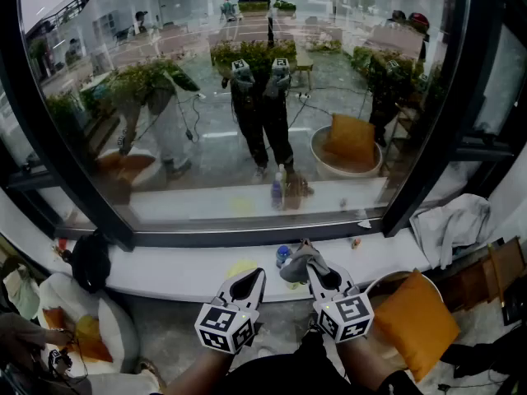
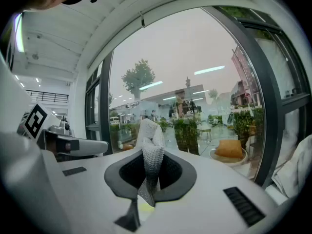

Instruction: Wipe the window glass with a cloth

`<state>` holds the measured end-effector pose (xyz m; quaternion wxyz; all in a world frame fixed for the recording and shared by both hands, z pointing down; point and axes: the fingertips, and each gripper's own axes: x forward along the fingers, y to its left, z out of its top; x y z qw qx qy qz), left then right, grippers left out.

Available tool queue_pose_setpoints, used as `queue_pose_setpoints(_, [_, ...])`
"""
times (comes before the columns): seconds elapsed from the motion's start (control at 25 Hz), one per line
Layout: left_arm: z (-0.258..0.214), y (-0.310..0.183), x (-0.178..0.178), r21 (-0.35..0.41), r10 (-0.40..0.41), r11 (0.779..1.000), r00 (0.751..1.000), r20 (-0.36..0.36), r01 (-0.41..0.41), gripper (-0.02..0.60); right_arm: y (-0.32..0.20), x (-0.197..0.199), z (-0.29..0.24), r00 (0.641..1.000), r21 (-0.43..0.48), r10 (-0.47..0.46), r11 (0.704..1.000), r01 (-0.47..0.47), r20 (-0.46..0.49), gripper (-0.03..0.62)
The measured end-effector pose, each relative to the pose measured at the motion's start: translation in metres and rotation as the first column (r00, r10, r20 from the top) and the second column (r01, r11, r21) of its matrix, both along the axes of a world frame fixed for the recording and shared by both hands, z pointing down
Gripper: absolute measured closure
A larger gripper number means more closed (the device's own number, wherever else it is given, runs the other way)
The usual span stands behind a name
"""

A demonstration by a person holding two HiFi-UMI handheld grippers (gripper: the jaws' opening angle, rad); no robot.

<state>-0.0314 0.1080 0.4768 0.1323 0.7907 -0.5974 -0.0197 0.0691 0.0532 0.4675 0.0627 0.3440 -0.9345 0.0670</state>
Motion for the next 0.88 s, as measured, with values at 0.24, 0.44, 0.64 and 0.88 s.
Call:
queue_pose_setpoints(0.24, [-0.0001, 0.0044, -0.0051, -0.001, -0.006, 1.000, 1.000, -0.002, 0.006, 0.574, 0.0029, -0.0044, 0.0003, 1.000, 0.001, 0.001, 1.000, -0.001, -0.005, 0.553])
queue_pose_setpoints(0.44, [0.0014, 0.0050, -0.0068, -0.001, -0.012, 1.000, 1.000, -0.002, 0.012, 0.574, 0.0012, -0.0051, 0.0002, 1.000, -0.012, 0.000, 1.000, 0.000, 0.021, 0.553])
queue_pose_setpoints(0.64, [0.0029, 0.0045, -0.0091, -0.001, -0.019, 1.000, 1.000, -0.005, 0.019, 0.574, -0.0003, -0.0059, 0.0021, 1.000, -0.012, 0.000, 1.000, 0.000, 0.015, 0.553])
queue_pose_setpoints(0.88, [0.0046, 0.0000, -0.0088, -0.007, -0.016, 1.000, 1.000, -0.009, 0.016, 0.574, -0.0051, -0.0061, -0.0041, 1.000, 0.010, 0.004, 1.000, -0.004, 0.005, 0.553])
